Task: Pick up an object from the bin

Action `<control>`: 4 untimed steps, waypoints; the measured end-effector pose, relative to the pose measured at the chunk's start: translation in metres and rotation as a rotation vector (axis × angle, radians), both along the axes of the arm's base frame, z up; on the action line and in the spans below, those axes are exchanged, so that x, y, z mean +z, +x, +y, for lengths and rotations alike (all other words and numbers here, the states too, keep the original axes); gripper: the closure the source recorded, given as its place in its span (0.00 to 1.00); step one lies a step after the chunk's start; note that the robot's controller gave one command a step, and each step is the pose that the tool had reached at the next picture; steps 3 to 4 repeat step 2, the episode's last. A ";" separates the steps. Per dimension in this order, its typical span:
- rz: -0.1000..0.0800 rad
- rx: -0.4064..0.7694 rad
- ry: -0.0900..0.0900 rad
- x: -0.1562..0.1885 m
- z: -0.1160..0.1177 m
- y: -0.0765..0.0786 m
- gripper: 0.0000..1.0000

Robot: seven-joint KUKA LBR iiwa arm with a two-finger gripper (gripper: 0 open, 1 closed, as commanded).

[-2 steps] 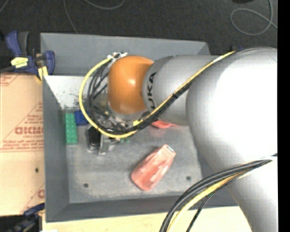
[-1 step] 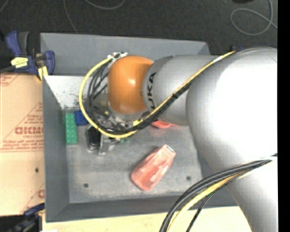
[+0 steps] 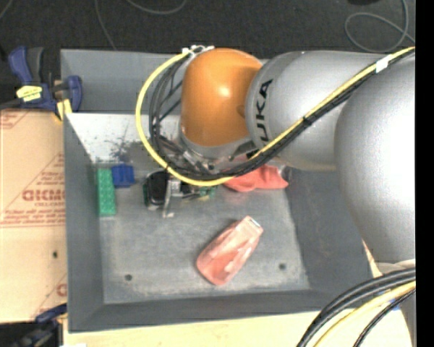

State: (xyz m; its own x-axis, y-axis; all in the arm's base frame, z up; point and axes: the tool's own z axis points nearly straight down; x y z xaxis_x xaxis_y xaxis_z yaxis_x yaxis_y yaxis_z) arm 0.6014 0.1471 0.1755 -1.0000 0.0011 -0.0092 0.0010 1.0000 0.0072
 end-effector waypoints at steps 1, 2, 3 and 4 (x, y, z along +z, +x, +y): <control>0.000 -0.001 0.000 0.000 0.000 0.000 1.00; 0.010 -0.011 -0.002 0.046 0.000 0.001 1.00; 0.010 -0.011 -0.002 0.046 0.000 0.001 1.00; 0.010 -0.011 -0.002 0.046 0.000 0.001 1.00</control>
Offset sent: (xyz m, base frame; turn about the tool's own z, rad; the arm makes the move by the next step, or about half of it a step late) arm 0.0052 0.0025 0.0958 0.0240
